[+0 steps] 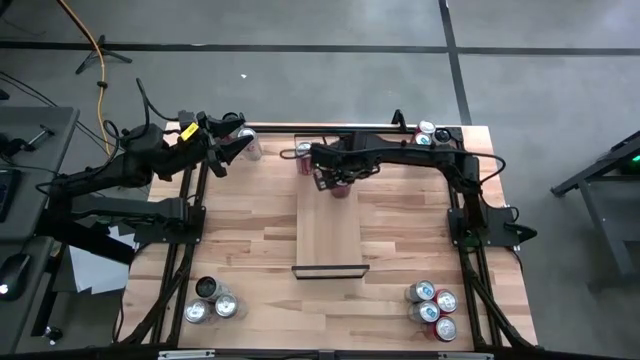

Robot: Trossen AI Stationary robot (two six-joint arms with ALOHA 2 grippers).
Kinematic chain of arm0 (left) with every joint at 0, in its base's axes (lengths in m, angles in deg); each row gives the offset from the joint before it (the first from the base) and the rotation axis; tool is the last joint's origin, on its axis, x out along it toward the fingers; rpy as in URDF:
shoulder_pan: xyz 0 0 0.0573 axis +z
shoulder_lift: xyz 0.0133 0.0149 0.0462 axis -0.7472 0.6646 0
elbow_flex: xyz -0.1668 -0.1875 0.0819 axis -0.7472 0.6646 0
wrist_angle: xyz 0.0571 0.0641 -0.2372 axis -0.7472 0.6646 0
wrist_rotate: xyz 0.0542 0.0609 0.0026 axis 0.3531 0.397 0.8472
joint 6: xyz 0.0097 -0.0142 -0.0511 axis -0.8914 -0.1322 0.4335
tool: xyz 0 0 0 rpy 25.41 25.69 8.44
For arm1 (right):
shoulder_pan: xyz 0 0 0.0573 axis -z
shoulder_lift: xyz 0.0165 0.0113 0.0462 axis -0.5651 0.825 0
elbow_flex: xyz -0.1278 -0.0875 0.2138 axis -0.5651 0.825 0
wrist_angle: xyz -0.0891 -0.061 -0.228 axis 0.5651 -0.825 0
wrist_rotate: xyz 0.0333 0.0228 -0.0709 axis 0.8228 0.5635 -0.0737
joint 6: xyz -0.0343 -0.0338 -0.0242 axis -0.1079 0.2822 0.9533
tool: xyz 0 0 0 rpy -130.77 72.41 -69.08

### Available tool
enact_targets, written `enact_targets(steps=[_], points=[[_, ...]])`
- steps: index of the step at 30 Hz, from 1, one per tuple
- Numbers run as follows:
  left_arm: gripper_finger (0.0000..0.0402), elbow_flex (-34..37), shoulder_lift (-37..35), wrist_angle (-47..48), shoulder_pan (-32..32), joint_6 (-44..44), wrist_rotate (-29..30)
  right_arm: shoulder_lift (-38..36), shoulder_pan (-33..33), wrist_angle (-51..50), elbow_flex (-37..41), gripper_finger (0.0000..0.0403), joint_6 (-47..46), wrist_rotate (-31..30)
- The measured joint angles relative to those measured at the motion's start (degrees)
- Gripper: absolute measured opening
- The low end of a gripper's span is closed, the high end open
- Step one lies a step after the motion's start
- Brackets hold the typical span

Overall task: Place canned beverage on shelf
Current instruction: Put the red soda can on the shelf aligned with the other red soda can

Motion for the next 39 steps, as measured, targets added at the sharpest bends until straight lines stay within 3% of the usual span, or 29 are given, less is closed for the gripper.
enact_targets(steps=[3, 8, 25, 33, 39], points=[[0.027, 0.0, 0.0, 0.0, 0.0, 0.0, 0.0, 0.0, 0.6, 2.89, 0.0, 0.0283, -5.52, -2.87], [0.027, 0.0, 0.0, 0.01, 0.0, -0.01, -0.02, 0.0, 1.18, 5.25, 0.0, 0.0285, -8.49, -2.7], [0.027, -0.04, 0.0, 1.86, 0.0, -0.02, -0.17, 0.0, 1.41, 3.53, 0.0, 0.0298, -7.03, -2.89], [0.027, -0.04, 0.0, 1.79, 0.0, -0.02, -0.17, 0.0, 1.43, 3.44, 0.0, 0.0298, -7.14, -0.06], [0.027, -0.04, 0.0, 1.77, 0.0, -0.02, -0.15, 0.0, 2.44, 3.43, 0.0, 0.0299, -2.0, -0.37]])
